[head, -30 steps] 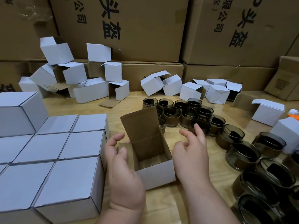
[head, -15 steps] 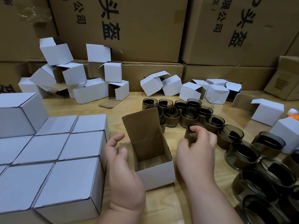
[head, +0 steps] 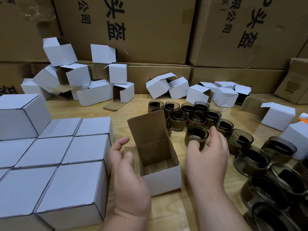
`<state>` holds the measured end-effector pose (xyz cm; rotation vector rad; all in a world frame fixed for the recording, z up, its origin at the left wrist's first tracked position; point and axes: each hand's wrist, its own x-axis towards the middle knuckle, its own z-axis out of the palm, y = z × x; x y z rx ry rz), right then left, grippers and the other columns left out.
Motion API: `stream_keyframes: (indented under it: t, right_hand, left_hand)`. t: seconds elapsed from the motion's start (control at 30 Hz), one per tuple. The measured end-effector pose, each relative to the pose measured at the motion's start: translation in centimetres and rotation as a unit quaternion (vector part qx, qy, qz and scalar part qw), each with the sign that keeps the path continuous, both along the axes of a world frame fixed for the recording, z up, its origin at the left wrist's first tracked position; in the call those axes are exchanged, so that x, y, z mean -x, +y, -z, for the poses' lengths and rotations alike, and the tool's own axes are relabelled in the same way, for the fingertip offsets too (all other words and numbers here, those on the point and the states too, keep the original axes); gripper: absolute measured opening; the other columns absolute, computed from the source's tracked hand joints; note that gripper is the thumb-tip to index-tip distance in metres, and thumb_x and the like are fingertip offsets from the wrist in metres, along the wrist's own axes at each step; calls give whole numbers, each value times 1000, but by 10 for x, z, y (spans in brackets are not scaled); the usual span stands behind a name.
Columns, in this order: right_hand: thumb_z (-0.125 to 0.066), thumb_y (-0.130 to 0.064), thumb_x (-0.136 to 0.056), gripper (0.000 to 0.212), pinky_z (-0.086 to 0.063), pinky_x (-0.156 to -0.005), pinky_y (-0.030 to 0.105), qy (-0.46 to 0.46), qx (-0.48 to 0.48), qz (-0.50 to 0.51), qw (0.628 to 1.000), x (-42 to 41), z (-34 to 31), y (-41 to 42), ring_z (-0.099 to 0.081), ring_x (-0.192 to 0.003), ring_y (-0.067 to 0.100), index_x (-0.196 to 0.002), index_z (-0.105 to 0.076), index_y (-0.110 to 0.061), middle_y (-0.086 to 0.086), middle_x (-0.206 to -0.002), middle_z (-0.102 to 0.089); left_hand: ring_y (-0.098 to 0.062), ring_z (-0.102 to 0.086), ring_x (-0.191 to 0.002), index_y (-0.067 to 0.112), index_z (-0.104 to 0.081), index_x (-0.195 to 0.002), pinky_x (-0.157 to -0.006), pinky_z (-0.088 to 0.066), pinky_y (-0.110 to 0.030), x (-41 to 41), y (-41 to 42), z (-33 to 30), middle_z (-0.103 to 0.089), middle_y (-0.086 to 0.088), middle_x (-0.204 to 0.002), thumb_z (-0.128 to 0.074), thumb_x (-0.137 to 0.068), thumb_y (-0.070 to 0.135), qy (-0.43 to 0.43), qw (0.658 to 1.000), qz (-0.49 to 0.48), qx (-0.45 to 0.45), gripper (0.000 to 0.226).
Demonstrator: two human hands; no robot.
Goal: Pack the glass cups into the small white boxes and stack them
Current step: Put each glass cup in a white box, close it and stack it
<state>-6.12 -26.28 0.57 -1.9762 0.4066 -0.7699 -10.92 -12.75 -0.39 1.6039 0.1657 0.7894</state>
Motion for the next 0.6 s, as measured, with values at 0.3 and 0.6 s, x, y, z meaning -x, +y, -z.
stream_keyframes:
  t: [0.3, 0.6]
  right_hand:
    - [-72, -49, -79, 30, -41, -101, 41, 132, 73, -15, 988, -2, 5, 0, -50, -105, 19, -88, -46, -37, -14, -107, -52]
    - [-73, -46, -87, 22, -50, -65, 13, -40, -223, -97, 969, 5, -7, 3, -64, -83, -3, -98, -60, -32, -8, -94, -67]
  left_hand:
    - [28, -37, -117, 16, -49, -129, -102, -21, 4, -1, 0, 0, -46, 19, -127, -25, -102, -16, 8, 1000, 4, 25, 48]
    - [35, -44, -91, 14, -51, -124, -78, -28, 10, 1, -6, -10, -48, 24, -113, -33, -104, -11, 26, 994, 42, 93, 37]
